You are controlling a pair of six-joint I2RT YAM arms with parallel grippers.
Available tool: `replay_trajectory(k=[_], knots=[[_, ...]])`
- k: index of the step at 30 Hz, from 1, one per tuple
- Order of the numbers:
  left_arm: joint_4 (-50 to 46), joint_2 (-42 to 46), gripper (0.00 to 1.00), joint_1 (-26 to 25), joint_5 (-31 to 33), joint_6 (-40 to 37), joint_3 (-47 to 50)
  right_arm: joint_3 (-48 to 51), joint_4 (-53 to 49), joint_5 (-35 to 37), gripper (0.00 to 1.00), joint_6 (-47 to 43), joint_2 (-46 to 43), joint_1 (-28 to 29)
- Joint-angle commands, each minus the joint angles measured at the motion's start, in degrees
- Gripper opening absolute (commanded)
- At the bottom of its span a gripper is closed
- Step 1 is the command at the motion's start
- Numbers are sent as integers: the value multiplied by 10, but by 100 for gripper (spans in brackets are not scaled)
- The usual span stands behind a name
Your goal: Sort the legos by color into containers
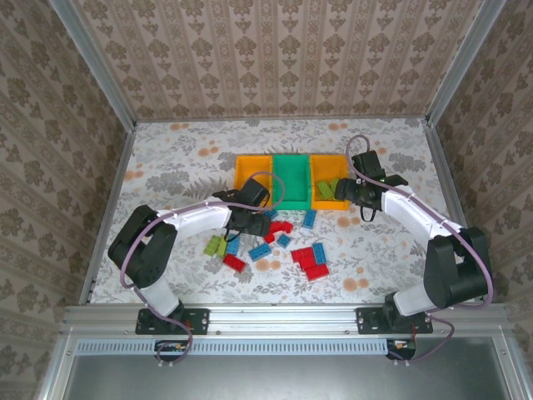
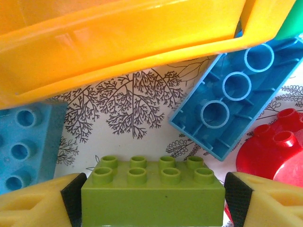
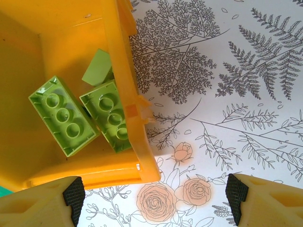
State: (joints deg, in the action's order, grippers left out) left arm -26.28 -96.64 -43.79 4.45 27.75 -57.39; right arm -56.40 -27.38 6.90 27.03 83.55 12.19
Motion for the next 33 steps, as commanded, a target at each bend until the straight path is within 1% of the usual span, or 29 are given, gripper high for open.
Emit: replay_trajectory(k=[1,11,19,28,31,33], knots=[[4,3,77,2,-9,-11,1,-6,-16,10,82,6,-17,-2],[-2,7,70,3,-8,-2,2,-4,-16,16,82,1,-20,-3],[-15,29,69,2,8,4,-6,-2,-13,17,82,0,-23,-3],[-47,61,69,3,19,-12,-60,5,-10,22,82,2,-35,-10],[-41,68,69,3,8,-16,-87,17,-8,18,82,7,-56,-19],[-25,66,69,3,-11,-18,-109,27,-4,12,82,13,-68,-27]])
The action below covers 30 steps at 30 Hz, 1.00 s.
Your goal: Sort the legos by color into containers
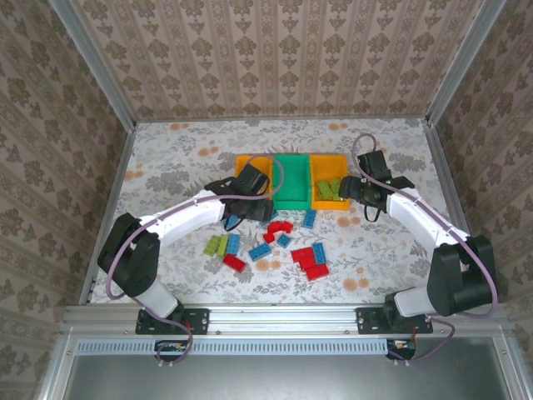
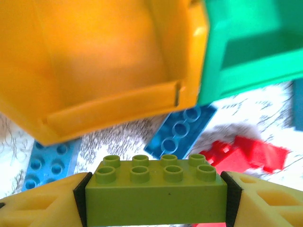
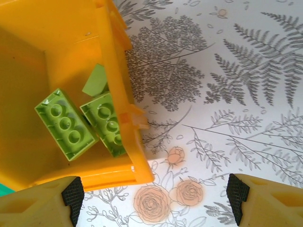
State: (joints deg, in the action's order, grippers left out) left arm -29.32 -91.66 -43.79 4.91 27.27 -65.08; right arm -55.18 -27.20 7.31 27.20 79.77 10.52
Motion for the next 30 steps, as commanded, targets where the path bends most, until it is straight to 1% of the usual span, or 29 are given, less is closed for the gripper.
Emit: replay_trajectory(k=[1,4,9,12,18,21,27,30], knots=[[17,14,69,3,-29,-14,-42,20,-4,5,83,14,-35,-15],[58,-8,69,3,-84,-18,-84,35,0,-4,83,24,-50,-25],[113,-81,69,-2,-187,-20,-168,61,-2,-22,83,37,-68,-29],[135,-126,68,-7,-229,-13,-220,77,-6,-32,82,46,-76,-29],[127,-223,68,-17,-276,-20,-333,123,-1,-52,82,66,-106,-28],[117,-265,68,-17,-291,-16,-381,141,-5,-59,82,73,-118,-26],[109,-322,69,-17,-307,1,-437,173,-5,-62,82,91,-148,-25],[103,-337,73,-17,-307,14,-449,185,0,-73,83,94,-161,-23]])
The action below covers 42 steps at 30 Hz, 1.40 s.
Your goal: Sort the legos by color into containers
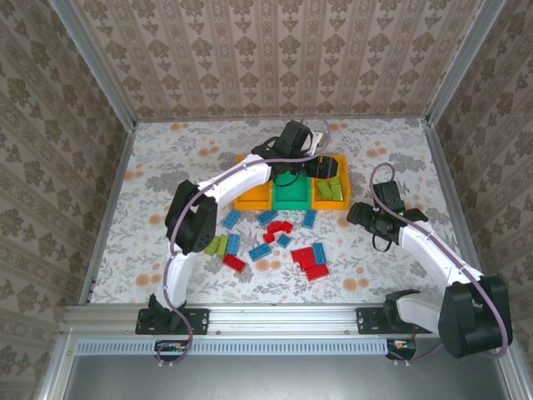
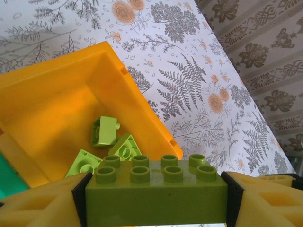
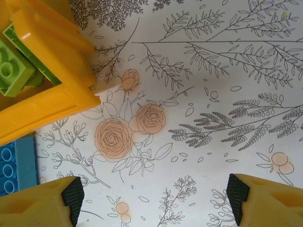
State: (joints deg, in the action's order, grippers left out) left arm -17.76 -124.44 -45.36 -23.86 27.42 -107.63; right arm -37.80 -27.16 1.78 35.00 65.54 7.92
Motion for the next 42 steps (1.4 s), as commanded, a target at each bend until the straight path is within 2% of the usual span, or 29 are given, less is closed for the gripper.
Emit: replay_trajectory(k=[1,5,6,7,8,18,26,31,36,42], knots=[[-10,-11,75,-1,-20,17,-24,15,4,-24,82,14,-23,6],[-1,-11,83,-1,-18,26,-24,18,2,-35,82,4,-28,40],[0,-9,88,-1,-17,27,-22,17,-2,-33,82,3,-27,52],[2,-7,98,-1,-15,28,-21,16,-7,-30,82,1,-27,66],[6,-3,100,0,-13,28,-17,16,-12,-25,81,-1,-27,81],[95,87,100,2,20,30,87,12,-23,-1,80,27,-21,221],[97,141,100,5,35,-11,159,-3,-20,30,77,79,52,299],[116,179,100,13,42,-15,217,-20,-19,74,77,113,79,307],[111,214,100,17,68,-39,256,-39,32,80,77,149,102,307],[108,243,100,30,84,-46,302,-103,42,84,78,146,180,307]])
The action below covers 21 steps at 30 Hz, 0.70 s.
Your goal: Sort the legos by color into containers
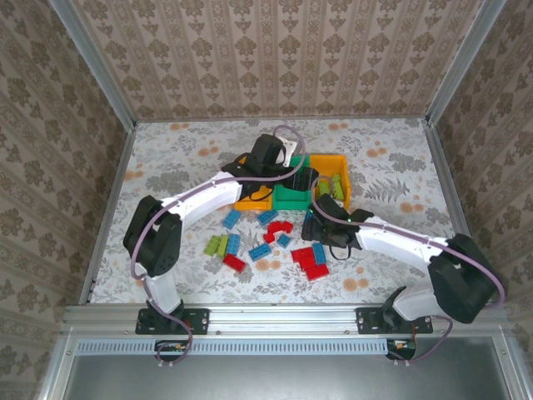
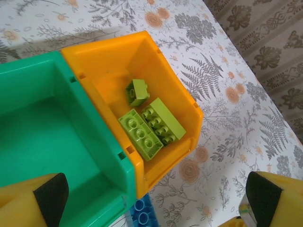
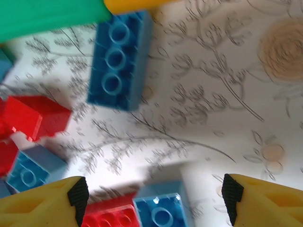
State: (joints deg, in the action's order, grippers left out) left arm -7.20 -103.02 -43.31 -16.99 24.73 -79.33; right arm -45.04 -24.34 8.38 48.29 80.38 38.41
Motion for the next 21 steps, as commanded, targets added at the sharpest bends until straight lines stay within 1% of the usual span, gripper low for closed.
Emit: replay_trajectory(k=[1,5,10,17,21], knots=[[6,35,100,12,17,-18,29,-44,11,19,78,13,47,2],[6,63,100,23,32,-23,64,-83,-2,36,78,15,92,3],[6,94,100,42,45,-26,100,-125,-19,49,75,10,145,2],[14,126,100,72,50,-16,146,-160,-36,52,66,10,196,-3],[18,138,100,84,49,-13,164,-162,-41,52,63,13,207,-9]])
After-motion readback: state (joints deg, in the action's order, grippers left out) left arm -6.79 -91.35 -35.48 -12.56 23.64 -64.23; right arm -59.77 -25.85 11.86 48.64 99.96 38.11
